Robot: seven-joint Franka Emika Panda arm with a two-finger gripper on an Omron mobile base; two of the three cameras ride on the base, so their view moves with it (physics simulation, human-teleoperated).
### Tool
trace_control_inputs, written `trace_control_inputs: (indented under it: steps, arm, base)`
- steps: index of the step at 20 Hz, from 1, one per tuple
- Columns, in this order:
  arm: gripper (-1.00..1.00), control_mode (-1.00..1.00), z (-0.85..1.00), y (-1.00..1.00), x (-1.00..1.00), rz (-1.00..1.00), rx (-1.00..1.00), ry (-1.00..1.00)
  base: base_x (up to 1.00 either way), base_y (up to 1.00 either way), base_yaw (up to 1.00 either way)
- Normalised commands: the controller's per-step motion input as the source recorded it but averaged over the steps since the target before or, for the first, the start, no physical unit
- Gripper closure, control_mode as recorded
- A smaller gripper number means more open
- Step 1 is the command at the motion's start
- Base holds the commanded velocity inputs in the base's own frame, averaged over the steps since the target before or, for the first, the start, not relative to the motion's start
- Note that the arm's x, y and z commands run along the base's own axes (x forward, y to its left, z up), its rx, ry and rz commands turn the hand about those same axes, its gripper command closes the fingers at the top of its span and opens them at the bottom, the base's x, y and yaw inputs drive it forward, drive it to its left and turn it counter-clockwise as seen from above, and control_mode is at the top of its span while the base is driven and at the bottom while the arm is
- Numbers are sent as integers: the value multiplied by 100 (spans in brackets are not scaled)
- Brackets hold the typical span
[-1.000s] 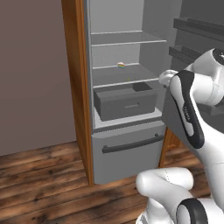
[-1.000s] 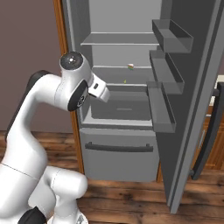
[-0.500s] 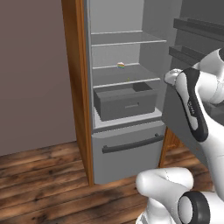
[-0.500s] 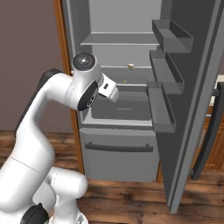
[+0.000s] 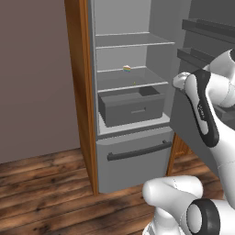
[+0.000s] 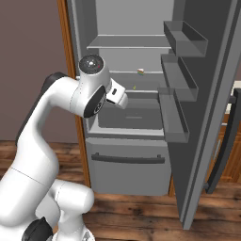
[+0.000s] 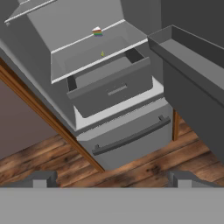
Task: Take the lemon wedge from the fridge and place it on the plate with fish on the dining counter.
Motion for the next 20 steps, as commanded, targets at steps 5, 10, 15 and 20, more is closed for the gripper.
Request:
trace_control_inputs:
  steps: [5,10,15,20]
  arm:
    - [-100,-100,-3,11,-33,3,-1,9]
    - [-100,-100,0,0,0,0,0,0]
    - [-100,-100,0,0,0,0,0,0]
    - [-100,-100,0,0,0,0,0,0]
  base:
    - [0,0,0]
    - [0,0,0]
    - [0,0,0]
    - [0,0,0]
